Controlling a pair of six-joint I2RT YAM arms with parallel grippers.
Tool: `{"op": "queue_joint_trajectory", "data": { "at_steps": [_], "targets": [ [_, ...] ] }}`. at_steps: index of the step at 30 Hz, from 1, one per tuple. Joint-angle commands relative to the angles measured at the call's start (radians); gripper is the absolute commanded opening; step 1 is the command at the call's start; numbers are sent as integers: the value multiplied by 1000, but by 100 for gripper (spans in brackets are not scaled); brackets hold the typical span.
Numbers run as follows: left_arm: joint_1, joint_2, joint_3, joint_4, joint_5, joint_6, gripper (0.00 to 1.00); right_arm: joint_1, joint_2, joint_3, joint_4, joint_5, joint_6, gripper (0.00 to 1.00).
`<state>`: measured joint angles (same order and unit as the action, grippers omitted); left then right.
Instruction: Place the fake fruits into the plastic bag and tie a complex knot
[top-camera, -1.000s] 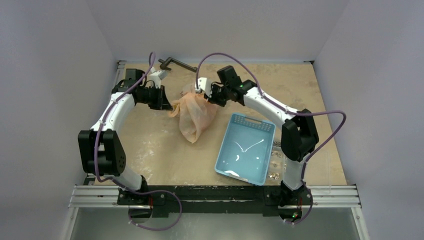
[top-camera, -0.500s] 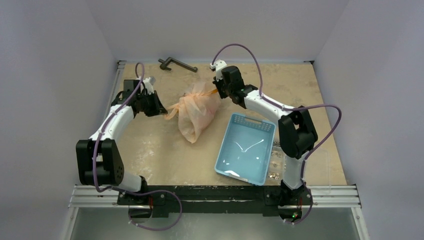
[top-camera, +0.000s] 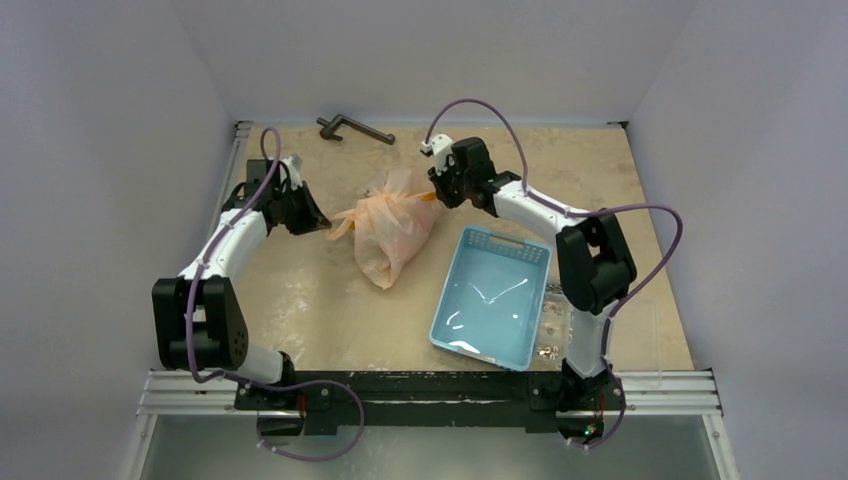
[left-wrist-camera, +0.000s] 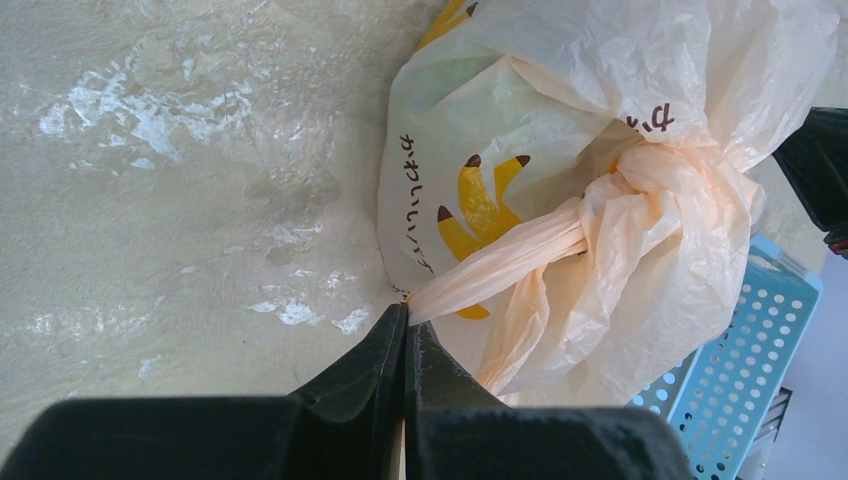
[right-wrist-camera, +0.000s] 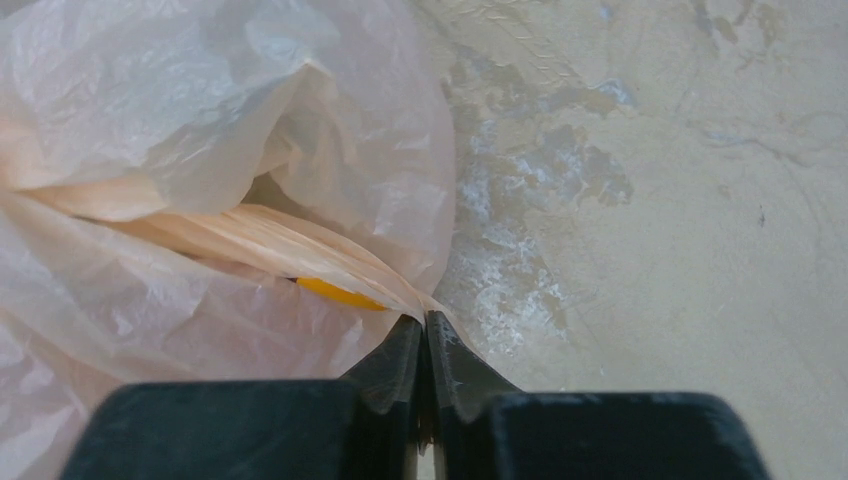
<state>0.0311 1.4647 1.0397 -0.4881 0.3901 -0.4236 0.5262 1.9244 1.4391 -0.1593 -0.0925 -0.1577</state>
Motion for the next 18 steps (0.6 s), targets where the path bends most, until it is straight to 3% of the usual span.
{"op": "queue_joint_trajectory", "data": {
  "at_steps": [1,5,8,15,18],
  "targets": [
    [12,12,43,-9,5,42,0,-29,3,85,-106,-152,-238,29],
    [6,15,50,-7,9,52,0,-29,49,153,-143,-184,-279,49],
    [1,15,52,-6,9,59,0,-30,85,194,-165,-167,-311,51],
    [-6,25,61,-5,12,72,0,-8,150,279,-251,-212,-427,48],
    [-6,32,70,-7,5,72,0,18,136,259,-228,-173,-465,34]
  ]
}}
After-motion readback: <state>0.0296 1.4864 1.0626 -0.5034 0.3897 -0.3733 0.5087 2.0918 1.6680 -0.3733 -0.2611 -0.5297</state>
